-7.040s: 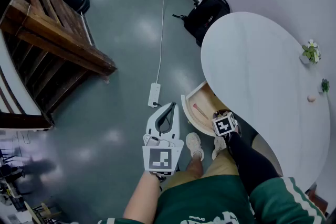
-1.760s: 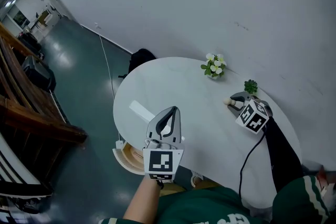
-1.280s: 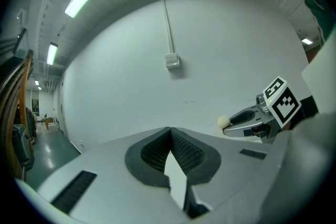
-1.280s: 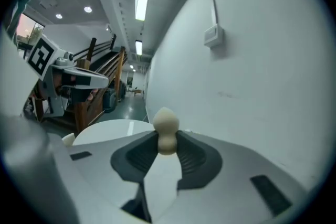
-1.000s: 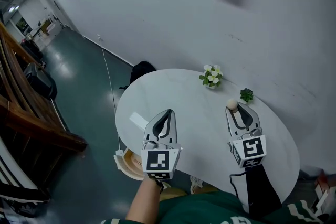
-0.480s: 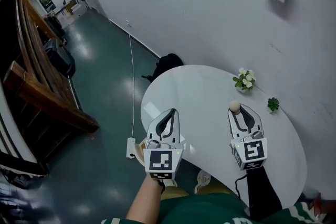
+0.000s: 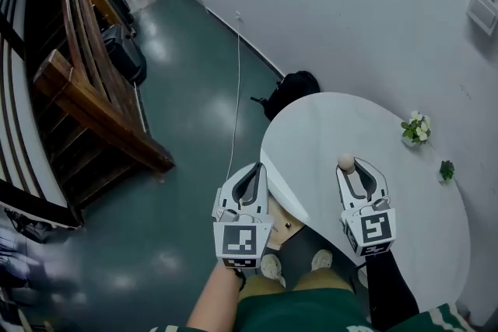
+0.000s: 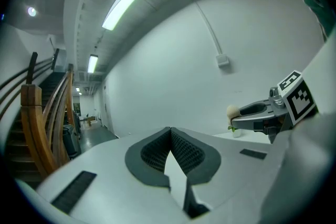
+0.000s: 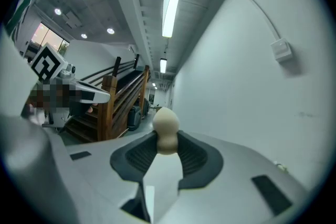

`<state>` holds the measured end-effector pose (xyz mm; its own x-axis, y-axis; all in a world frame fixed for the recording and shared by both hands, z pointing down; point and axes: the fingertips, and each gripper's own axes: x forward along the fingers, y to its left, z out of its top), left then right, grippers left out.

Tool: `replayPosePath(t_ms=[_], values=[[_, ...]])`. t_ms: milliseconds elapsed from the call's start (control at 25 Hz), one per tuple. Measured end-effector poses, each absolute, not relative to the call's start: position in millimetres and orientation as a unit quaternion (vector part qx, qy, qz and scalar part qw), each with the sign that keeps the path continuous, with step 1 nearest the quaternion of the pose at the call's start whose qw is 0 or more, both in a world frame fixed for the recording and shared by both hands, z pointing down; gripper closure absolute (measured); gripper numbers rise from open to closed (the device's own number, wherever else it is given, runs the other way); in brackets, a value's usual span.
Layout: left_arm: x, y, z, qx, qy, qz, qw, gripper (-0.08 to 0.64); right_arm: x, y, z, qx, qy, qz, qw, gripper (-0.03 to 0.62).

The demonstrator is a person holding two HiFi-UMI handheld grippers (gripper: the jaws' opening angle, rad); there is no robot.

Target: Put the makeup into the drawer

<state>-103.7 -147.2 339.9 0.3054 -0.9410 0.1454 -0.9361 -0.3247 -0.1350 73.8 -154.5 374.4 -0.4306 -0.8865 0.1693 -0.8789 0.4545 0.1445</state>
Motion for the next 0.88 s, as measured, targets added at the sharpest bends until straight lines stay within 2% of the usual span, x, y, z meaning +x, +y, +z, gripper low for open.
replayPosePath(t_ms=[240,560,880], values=[[-160.1,-145.1,351.1,-0.796,0.596,-0.107,0.005,0.560,2.4,-149.9,382.8,0.487,-0.867,-0.015,0.108,0.469],[-195.1,-141.6,368.4,-0.800,0.592,-0.102,-0.007,0.560,-40.5,-142.9,409.0,0.477,-0.869,0.000,0.131,0.468],[-214.1,-136.5,385.7,-0.806,0.582,-0.107,-0.015,0.560,-100.6,-125.1,501.5,0.413,-0.883,0.070,0.210,0.468]])
